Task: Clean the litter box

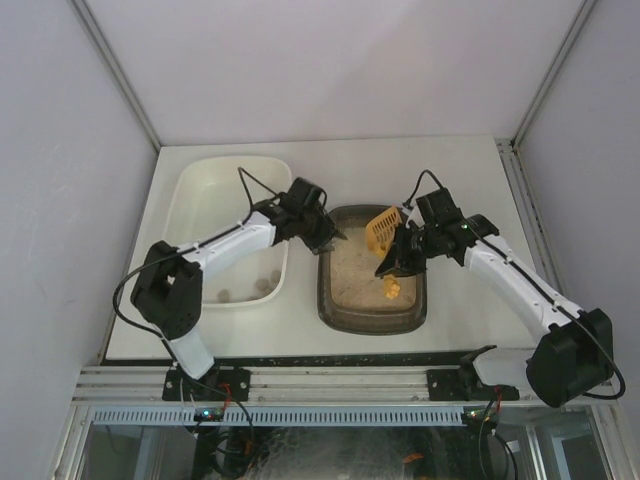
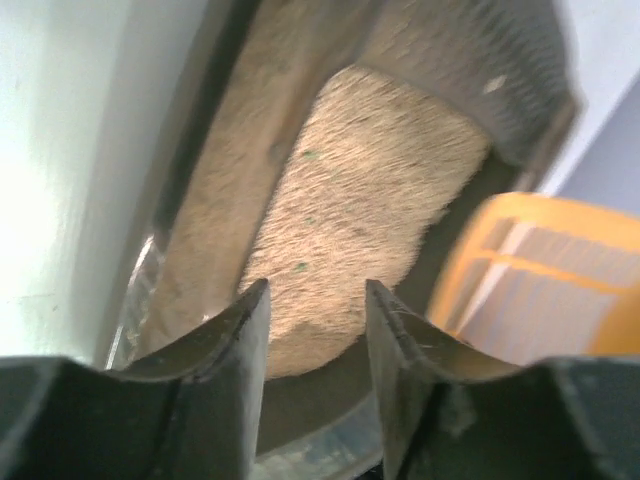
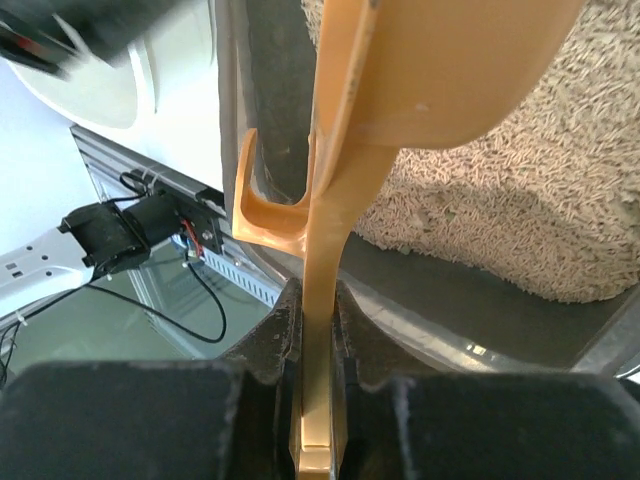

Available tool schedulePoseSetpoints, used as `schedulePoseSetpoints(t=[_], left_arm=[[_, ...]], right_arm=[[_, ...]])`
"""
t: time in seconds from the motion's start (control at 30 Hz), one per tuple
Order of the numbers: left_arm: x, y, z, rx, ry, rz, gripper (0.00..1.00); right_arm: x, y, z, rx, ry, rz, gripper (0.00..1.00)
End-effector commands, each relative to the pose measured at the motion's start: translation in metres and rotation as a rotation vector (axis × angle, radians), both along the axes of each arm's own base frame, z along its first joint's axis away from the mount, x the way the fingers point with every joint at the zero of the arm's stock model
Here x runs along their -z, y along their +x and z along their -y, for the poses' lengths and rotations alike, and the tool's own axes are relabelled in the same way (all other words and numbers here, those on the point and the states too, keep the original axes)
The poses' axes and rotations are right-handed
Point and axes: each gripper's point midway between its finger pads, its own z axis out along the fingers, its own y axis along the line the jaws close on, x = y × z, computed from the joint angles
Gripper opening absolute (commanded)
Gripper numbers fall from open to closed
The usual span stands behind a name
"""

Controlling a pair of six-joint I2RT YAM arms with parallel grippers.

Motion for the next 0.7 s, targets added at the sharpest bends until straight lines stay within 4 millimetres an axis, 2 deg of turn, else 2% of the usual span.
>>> schedulePoseSetpoints(t=[0.0,0.1,0.13,0.17,0.2,0.27,0.3,0.33,0.5,0.67], left_arm=[[-0.112,0.066,-0.023,0.097,-0.082,0.344,0.51],[-0.166,0.105,-0.049,0.229,-0.058,0.616,0.61],[-0.181,0.110,-0.049,0.326,-0.080,0.701,0.62],[-0.197,0.107,-0.044,0.467,-0.144,0.775,0.63],[-0.205,0.109,-0.044,0.554,-0.189,0.818,0.64],[-0.216,0.114,-0.039,0.700,-0.296,0.876,0.76],[-0.214,0.120,-0.037,0.743,-0.336,0.872,0.83],[-0.199,0.130,-0.035,0.773,-0.350,0.832,0.99],[-0.155,0.168,-0.030,0.772,-0.294,0.773,1.00],[-0.128,0.178,-0.020,0.738,-0.291,0.764,1.00]], right_arm=[[-0.005,-0.009,-0.020,0.003,0.013,-0.033,0.00],[0.005,-0.015,-0.043,0.065,0.006,-0.064,0.00],[0.008,-0.015,-0.050,0.099,0.008,-0.071,0.00],[0.012,-0.013,-0.057,0.129,0.018,-0.071,0.00],[0.015,-0.010,-0.064,0.165,0.035,-0.076,0.00],[0.023,-0.004,-0.073,0.251,0.072,-0.109,0.00],[0.027,-0.001,-0.076,0.275,0.078,-0.112,0.00],[0.029,0.006,-0.079,0.308,0.092,-0.106,0.00],[0.041,0.025,-0.083,0.362,0.089,-0.080,0.00],[0.047,0.040,-0.083,0.344,0.099,-0.037,0.00]])
